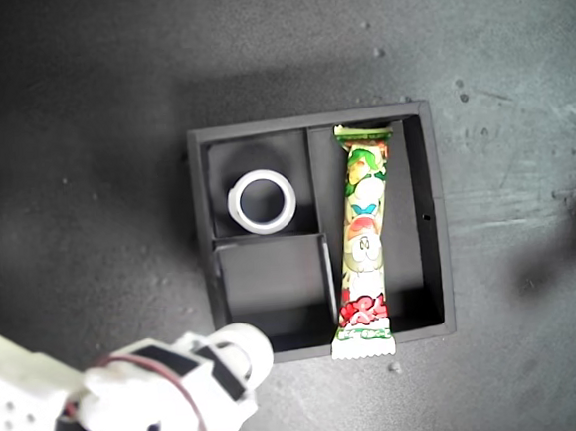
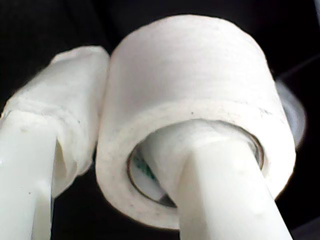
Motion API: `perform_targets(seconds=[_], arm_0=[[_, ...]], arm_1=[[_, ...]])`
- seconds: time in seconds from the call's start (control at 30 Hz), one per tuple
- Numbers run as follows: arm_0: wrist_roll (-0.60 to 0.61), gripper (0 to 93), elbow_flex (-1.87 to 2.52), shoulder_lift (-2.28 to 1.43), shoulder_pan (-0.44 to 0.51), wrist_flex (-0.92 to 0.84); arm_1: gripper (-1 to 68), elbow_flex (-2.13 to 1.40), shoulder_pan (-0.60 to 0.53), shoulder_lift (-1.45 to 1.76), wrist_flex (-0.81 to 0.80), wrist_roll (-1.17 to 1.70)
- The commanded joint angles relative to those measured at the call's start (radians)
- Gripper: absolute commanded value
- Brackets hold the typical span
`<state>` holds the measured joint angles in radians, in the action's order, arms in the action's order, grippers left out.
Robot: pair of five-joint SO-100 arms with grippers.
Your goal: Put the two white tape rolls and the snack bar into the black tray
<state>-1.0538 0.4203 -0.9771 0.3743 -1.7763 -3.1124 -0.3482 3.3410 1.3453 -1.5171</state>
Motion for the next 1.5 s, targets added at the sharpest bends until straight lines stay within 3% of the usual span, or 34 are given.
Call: perform_targets(seconds=[0.0, 0.1, 0.43, 1.47], arm_0=[[0.026, 0.1, -0.443, 0.207, -0.008, -0.057], [0.006, 0.1, -0.433, 0.244, -0.020, -0.057], [-0.066, 0.1, -0.245, 0.239, -0.063, -0.058], [-0.077, 12.5, -0.186, 0.209, -0.044, -0.058]], arm_1=[[0.0, -0.012, 0.084, 0.011, -0.005, 0.006], [0.0, -0.012, 0.229, 0.009, -0.005, 0.006], [0.0, -0.012, 0.408, 0.011, -0.005, 0.006], [0.0, -0.012, 0.423, 0.011, -0.005, 0.006]])
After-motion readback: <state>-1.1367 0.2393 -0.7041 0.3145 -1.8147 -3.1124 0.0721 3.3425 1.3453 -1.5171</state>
